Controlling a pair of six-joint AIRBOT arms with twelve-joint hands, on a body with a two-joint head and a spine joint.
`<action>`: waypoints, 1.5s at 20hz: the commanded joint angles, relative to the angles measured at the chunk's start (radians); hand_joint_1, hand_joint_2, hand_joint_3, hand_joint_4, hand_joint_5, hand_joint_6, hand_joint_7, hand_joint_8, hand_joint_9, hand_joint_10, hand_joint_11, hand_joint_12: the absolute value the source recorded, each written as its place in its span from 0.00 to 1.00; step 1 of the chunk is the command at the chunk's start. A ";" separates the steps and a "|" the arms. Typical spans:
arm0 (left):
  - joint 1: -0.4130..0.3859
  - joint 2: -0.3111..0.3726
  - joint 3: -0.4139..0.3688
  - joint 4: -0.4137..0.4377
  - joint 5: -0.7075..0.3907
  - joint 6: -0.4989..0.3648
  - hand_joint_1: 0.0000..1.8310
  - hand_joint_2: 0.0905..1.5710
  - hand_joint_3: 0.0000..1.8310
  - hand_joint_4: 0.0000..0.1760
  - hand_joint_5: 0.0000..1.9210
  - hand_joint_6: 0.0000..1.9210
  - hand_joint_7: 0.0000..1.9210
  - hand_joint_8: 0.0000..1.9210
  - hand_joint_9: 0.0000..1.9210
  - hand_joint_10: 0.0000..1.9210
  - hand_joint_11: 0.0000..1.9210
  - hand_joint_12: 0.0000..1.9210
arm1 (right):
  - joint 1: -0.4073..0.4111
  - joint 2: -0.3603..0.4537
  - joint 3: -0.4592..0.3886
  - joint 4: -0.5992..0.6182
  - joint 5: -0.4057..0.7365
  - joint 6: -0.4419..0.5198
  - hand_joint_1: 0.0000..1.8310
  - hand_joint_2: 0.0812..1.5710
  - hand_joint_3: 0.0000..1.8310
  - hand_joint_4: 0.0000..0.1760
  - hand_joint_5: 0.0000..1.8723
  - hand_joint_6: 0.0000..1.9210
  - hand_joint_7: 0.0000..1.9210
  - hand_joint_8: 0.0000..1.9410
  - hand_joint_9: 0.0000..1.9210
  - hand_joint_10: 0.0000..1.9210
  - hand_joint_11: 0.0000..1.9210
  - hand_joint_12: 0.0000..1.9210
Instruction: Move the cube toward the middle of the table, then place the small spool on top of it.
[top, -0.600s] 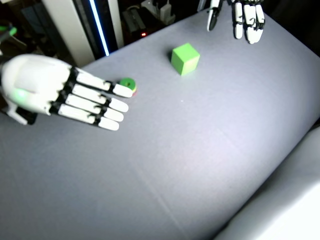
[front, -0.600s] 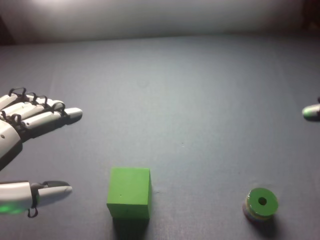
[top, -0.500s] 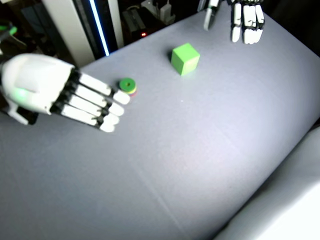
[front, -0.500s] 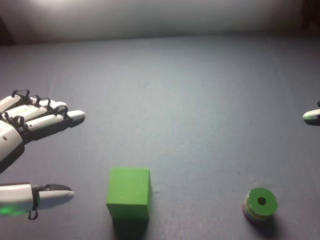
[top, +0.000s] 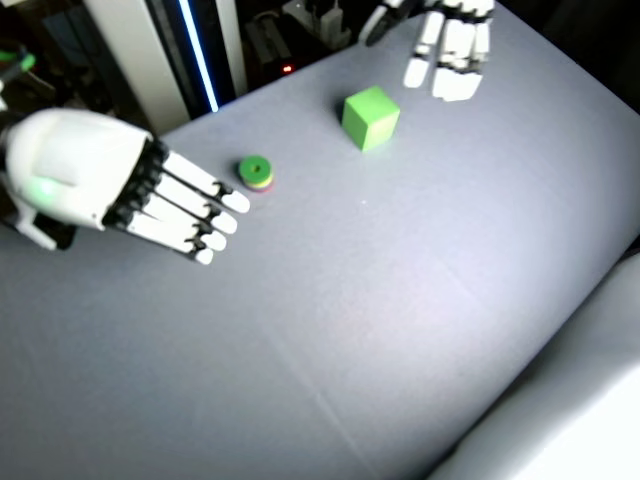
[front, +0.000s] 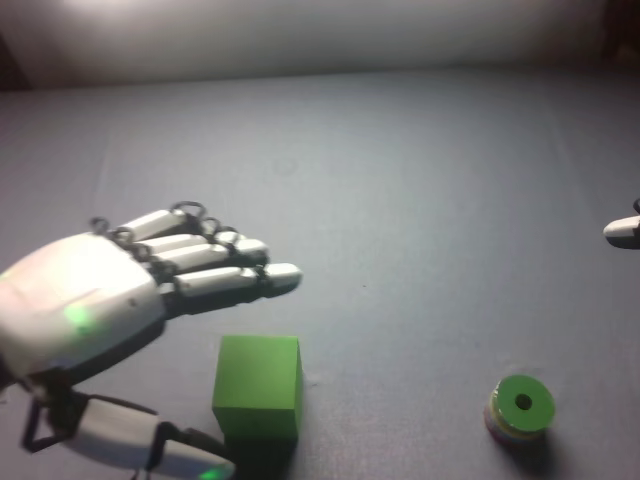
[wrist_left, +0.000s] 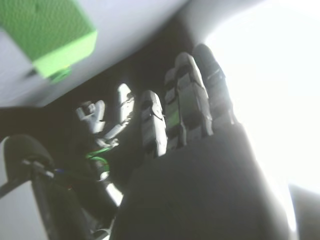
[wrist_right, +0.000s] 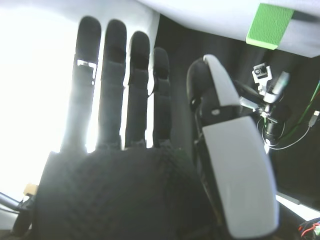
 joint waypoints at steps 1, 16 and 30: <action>-0.019 -0.010 0.008 0.008 -0.053 -0.012 0.29 0.51 0.00 1.00 0.13 0.00 0.15 0.00 0.16 0.00 0.05 0.38 | 0.010 0.002 0.005 0.022 0.116 0.005 0.41 0.84 0.00 0.00 0.35 0.00 0.40 0.00 0.43 0.00 0.28 0.37; -0.122 -0.137 0.087 -0.043 0.120 0.130 0.75 0.71 0.00 0.00 0.49 0.37 0.43 0.66 0.47 0.70 0.40 0.58 | 0.010 -0.001 0.010 0.018 0.109 0.005 0.41 0.84 0.00 0.00 0.34 0.00 0.41 0.00 0.44 0.00 0.27 0.39; -0.432 -0.348 0.398 -0.130 0.306 0.131 0.68 0.74 0.00 0.00 0.49 0.38 0.42 0.78 0.40 0.75 0.33 0.93 | 0.022 -0.019 0.027 0.005 0.097 0.005 0.44 0.84 0.00 0.00 0.35 0.00 0.40 0.00 0.43 0.00 0.26 0.42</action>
